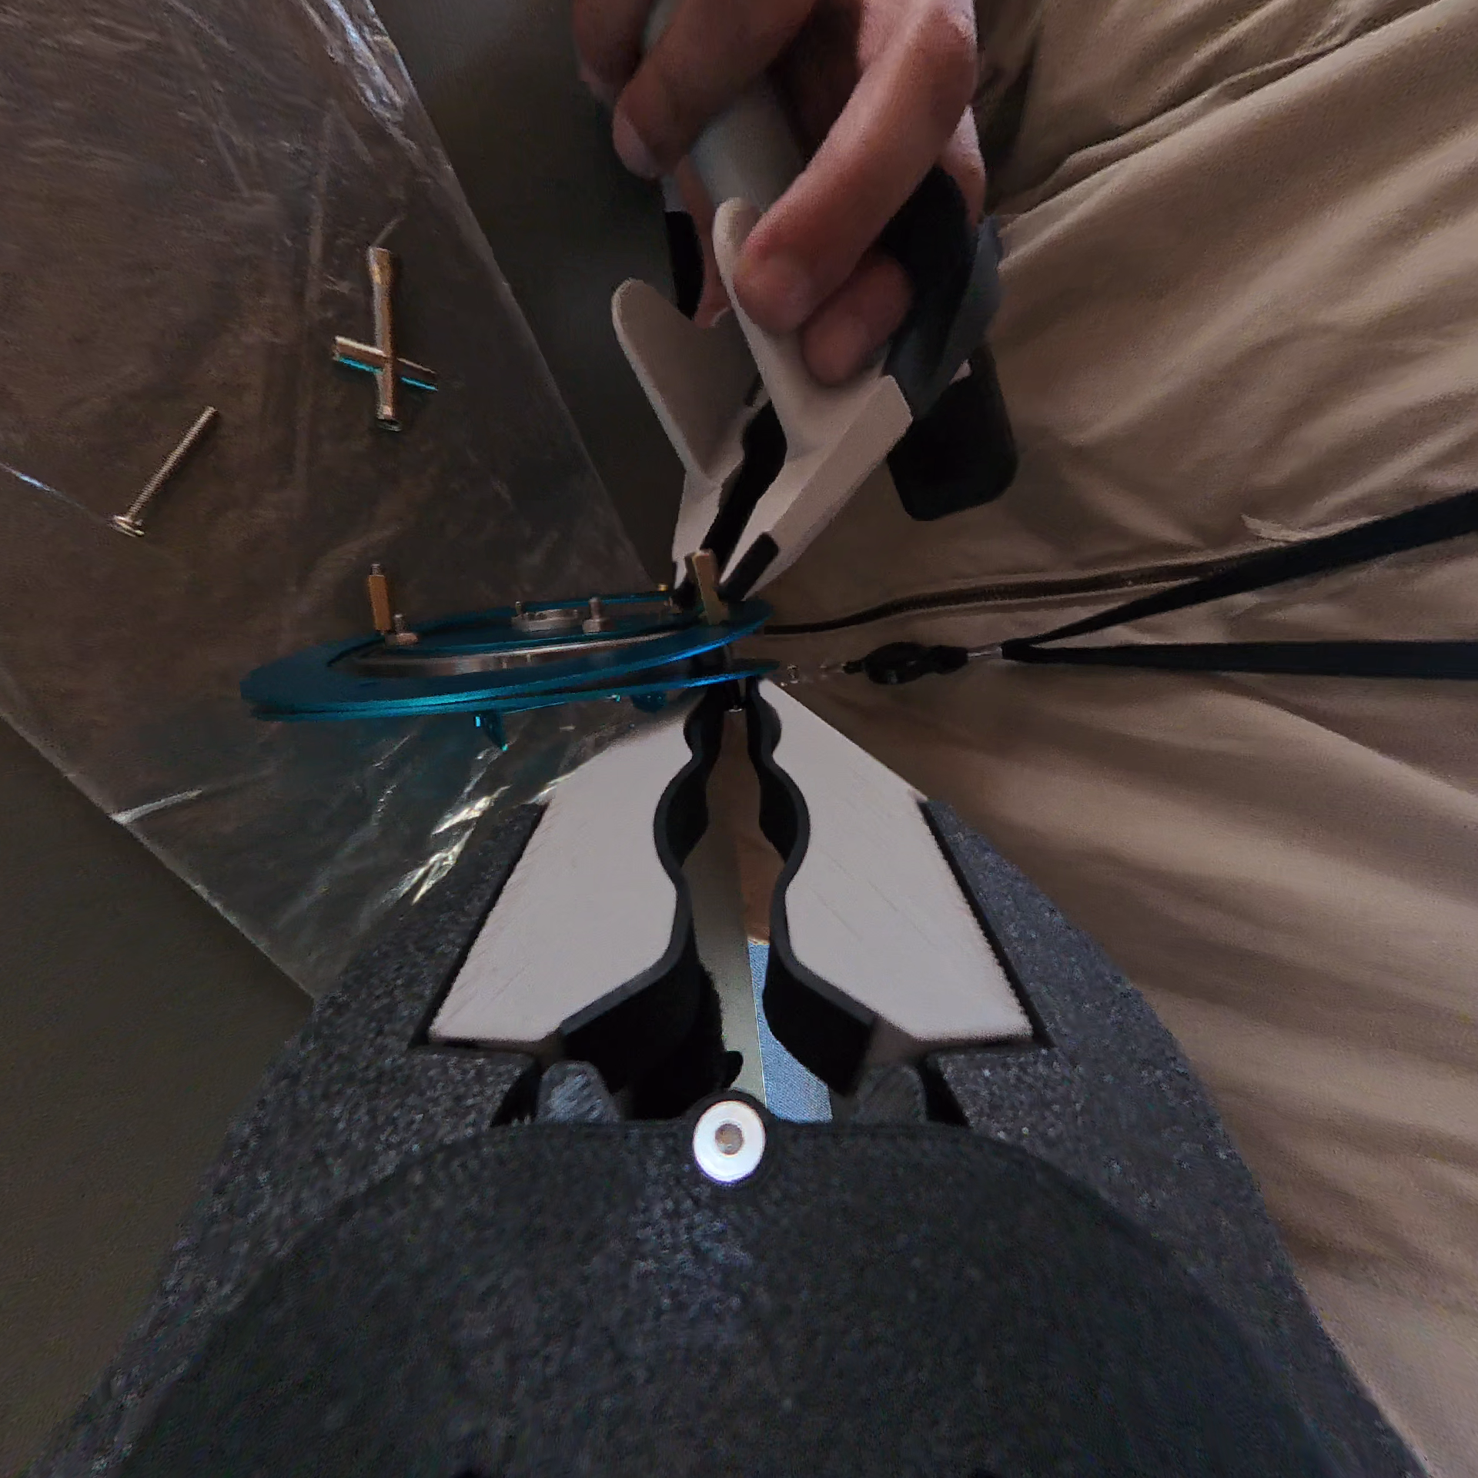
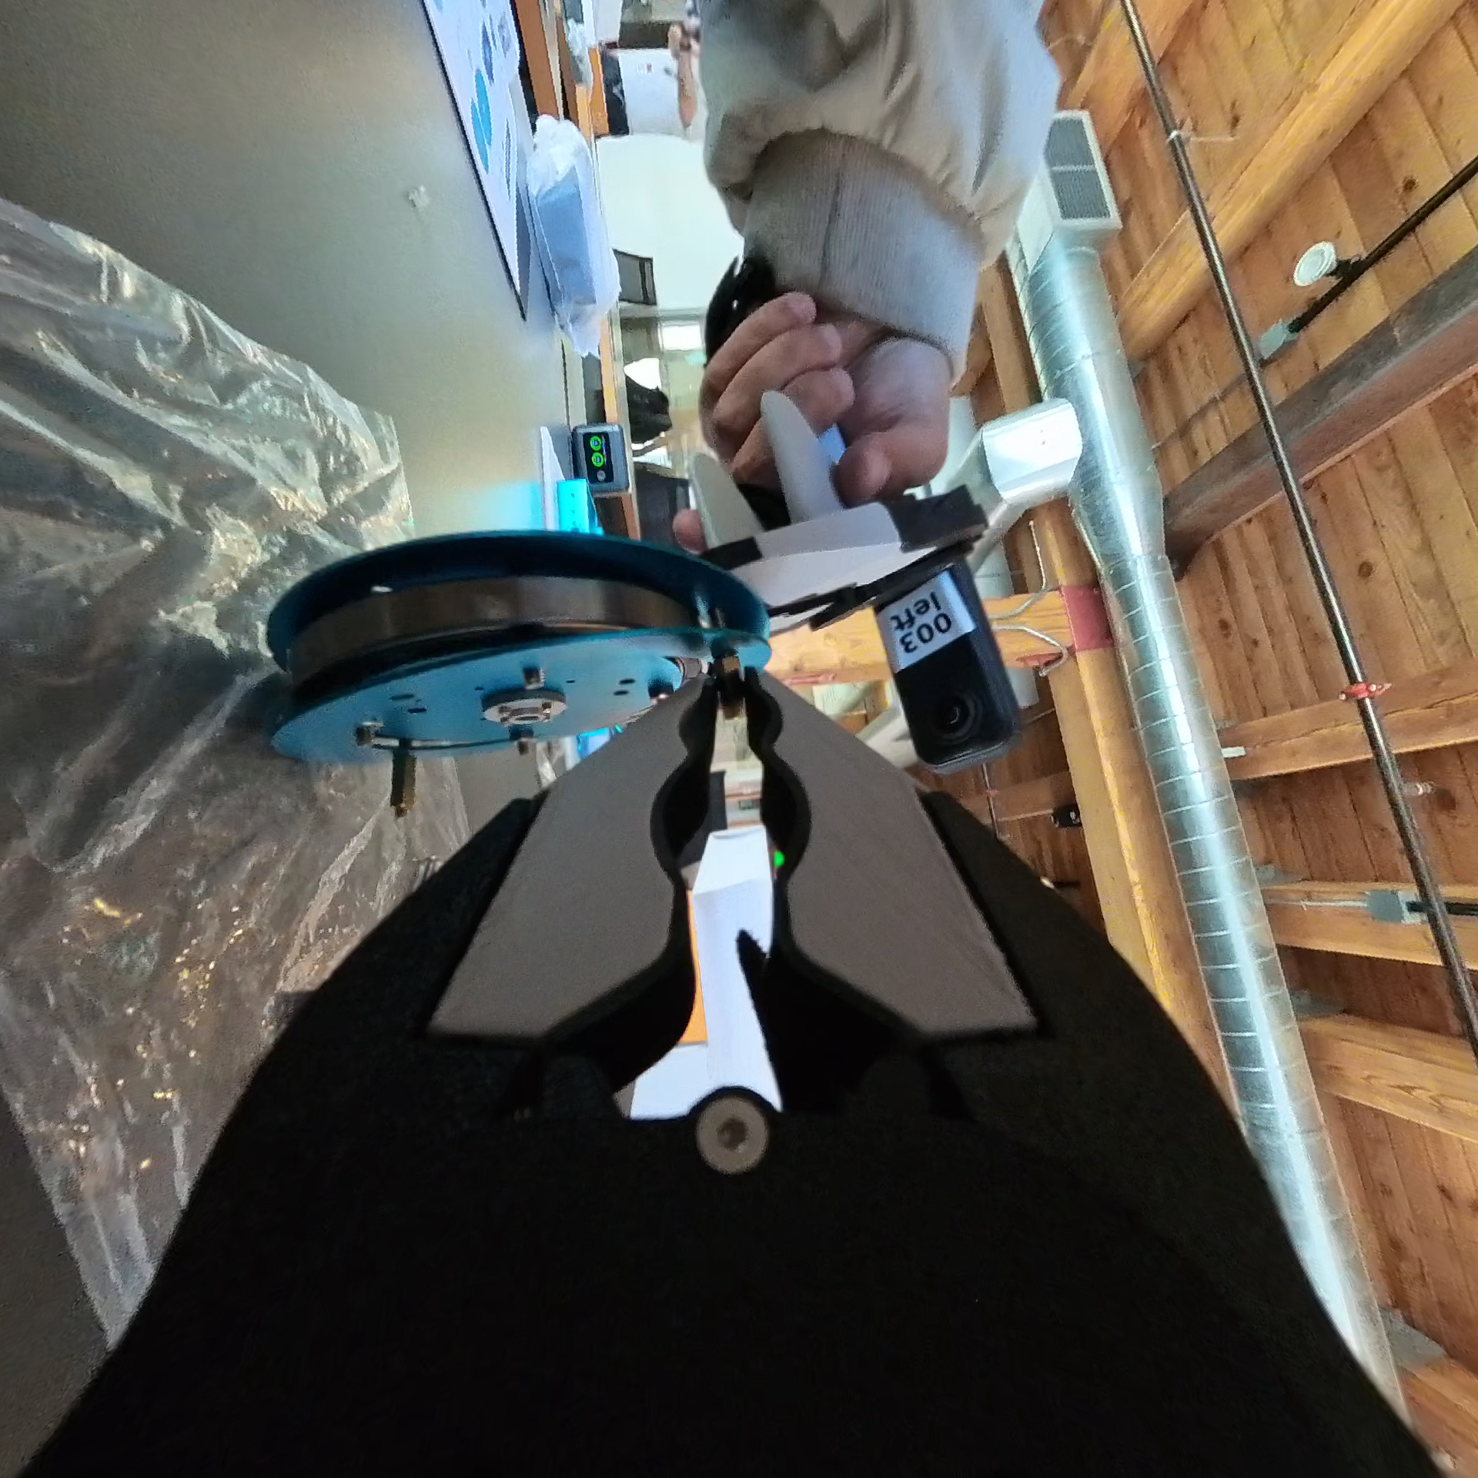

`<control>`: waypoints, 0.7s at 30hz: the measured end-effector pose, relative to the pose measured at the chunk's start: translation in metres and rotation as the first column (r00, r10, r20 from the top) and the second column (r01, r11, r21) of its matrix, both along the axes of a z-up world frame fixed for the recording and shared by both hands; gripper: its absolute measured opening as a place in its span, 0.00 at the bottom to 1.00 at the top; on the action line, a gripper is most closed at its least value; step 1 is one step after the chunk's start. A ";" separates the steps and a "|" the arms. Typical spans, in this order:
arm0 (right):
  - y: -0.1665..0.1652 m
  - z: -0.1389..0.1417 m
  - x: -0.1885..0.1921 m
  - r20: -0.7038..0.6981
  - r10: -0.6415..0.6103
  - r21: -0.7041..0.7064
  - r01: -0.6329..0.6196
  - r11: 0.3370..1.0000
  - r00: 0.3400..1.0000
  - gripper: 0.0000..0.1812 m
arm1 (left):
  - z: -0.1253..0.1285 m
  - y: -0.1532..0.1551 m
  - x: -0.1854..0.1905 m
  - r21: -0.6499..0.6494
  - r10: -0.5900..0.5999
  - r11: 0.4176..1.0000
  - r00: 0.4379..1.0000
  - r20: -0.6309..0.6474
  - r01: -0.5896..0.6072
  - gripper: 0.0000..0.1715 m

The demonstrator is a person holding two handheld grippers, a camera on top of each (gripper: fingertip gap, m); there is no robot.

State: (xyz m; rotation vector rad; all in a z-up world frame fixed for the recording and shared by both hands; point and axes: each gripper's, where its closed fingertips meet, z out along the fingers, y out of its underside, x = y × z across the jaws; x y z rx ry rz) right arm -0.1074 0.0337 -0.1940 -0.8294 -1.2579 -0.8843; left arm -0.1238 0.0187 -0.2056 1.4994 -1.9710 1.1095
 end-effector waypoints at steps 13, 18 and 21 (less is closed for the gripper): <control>0.013 0.000 0.012 0.034 -0.199 -0.022 0.200 0.980 0.979 0.02 | 0.002 0.002 0.012 0.035 0.079 0.996 0.995 -0.052 -0.078 0.02; 0.013 -0.003 0.013 0.012 -0.229 -0.315 0.221 0.923 0.973 0.02 | 0.000 0.005 0.011 0.339 0.004 0.940 0.998 0.059 -0.024 0.02; 0.010 -0.006 0.010 0.017 -0.236 -0.469 0.216 0.856 0.971 0.02 | -0.002 0.006 0.009 0.474 -0.042 0.880 0.995 0.093 -0.007 0.01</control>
